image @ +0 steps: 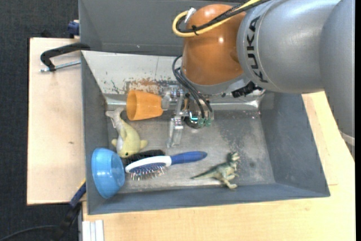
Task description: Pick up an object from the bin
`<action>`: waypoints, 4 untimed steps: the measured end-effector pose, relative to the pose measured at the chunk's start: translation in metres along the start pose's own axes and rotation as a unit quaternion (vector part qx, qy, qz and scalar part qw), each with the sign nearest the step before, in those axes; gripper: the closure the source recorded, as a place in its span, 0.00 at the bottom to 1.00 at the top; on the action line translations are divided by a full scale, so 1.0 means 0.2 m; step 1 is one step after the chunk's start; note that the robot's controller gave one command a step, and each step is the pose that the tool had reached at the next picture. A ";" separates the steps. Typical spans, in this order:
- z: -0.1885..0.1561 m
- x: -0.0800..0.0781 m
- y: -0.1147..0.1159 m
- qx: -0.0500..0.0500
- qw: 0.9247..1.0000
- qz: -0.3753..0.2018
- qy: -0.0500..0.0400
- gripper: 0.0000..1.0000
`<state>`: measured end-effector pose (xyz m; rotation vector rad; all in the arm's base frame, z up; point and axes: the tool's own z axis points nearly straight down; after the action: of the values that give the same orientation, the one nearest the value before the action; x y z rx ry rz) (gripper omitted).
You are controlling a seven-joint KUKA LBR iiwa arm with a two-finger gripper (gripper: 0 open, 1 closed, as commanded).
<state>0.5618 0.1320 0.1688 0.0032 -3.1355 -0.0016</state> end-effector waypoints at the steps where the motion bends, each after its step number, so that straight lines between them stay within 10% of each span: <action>1: 0.47 0.17 0.11 0.004 0.998 -0.069 -0.004 0.00; 2: 0.47 0.17 0.12 0.000 0.998 -0.067 -0.008 1.00; 3: -0.35 0.25 0.26 -0.002 0.999 -0.032 -0.010 1.00; 4: -0.32 0.26 0.26 -0.001 0.999 -0.031 -0.005 0.00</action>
Offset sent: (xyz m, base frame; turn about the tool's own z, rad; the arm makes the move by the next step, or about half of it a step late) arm -0.0387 0.0248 -0.0988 -0.1368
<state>0.5109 0.1838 0.2341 0.1022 -3.1440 -0.0043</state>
